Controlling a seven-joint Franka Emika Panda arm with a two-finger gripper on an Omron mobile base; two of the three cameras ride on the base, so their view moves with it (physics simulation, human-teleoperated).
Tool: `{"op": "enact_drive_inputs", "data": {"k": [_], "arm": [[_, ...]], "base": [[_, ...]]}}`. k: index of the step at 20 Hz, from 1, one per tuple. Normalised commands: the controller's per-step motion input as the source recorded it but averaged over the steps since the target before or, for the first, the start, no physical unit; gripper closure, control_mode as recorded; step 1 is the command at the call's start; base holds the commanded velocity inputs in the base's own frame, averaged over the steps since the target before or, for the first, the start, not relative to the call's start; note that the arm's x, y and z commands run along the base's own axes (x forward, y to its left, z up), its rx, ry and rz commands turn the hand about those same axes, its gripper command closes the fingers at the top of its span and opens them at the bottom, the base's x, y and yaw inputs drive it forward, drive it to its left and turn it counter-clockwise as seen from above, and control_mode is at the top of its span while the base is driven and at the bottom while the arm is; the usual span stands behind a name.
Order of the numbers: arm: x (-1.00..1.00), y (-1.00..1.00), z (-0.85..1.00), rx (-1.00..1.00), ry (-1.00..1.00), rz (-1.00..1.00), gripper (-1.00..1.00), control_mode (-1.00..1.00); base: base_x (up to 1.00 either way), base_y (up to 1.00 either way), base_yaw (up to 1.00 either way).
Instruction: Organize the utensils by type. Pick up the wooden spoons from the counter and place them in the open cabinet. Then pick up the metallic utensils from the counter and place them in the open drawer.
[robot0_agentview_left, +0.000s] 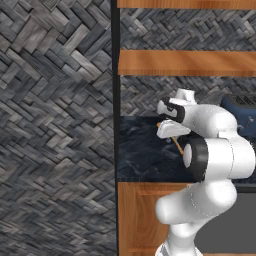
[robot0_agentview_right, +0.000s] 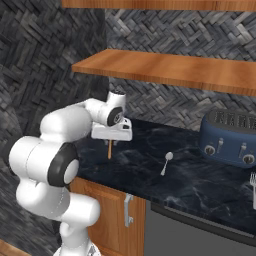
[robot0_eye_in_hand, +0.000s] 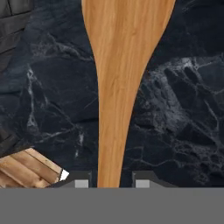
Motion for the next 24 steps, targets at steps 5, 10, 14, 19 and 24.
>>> {"op": "enact_drive_inputs", "data": {"k": [5,10,14,19,24], "arm": [[-0.21,0.0,0.49,0.0,-0.1,0.11,1.0,-1.0],[-0.2,0.0,0.4,0.0,-0.08,0.03,1.0,-1.0],[-0.2,0.0,0.43,0.0,-0.07,0.01,1.0,-1.0],[-0.23,0.0,0.36,0.0,-0.13,0.01,1.0,-1.0],[-0.05,0.0,0.05,0.0,-0.02,0.02,1.0,-1.0]], "base": [[0.0,0.0,0.0],[0.0,0.0,0.0],[0.0,0.0,0.0],[0.0,0.0,0.0],[0.0,0.0,0.0]]}}
